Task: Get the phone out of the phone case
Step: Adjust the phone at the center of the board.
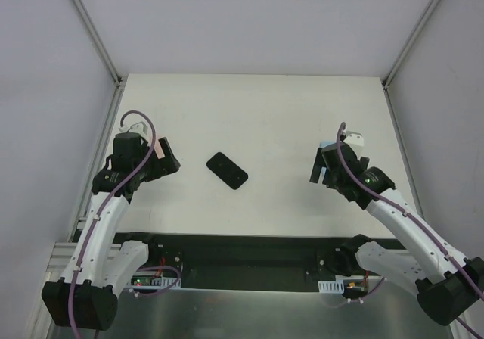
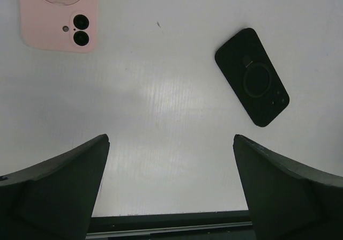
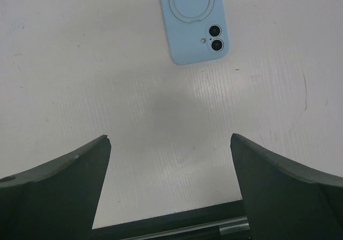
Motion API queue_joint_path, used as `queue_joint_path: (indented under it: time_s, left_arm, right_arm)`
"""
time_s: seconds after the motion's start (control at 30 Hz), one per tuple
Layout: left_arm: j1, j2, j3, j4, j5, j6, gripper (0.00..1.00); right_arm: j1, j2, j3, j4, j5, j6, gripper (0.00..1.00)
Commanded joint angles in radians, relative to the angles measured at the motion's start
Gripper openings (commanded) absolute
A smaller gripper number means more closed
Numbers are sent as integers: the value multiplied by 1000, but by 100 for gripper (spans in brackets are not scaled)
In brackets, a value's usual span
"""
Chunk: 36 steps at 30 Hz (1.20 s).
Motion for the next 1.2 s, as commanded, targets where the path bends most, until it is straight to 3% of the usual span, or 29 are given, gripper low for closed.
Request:
queue_joint_path:
  time_s: [0.0,0.3,0.6,0.97,1.17]
  left_arm:
    - [-2,9,39,-14,80,48,99]
    - [-58,43,55,-13,123,41,99]
    - [-369,156,133,-13,-56,-30,99]
    - [-395,181,162,-13,-84,-47,99]
    - [-397,190,170,-11,-81,-51,99]
  right_arm:
    - [5,4,48,16,12,-6,96]
    - [-6,49,64,24,12,-73,96]
    - [-305,300,192,95,-279,-266,96]
    - [-466,615,298,105,-429,-404,96]
    - [-491,713,313,115,-411,-446,96]
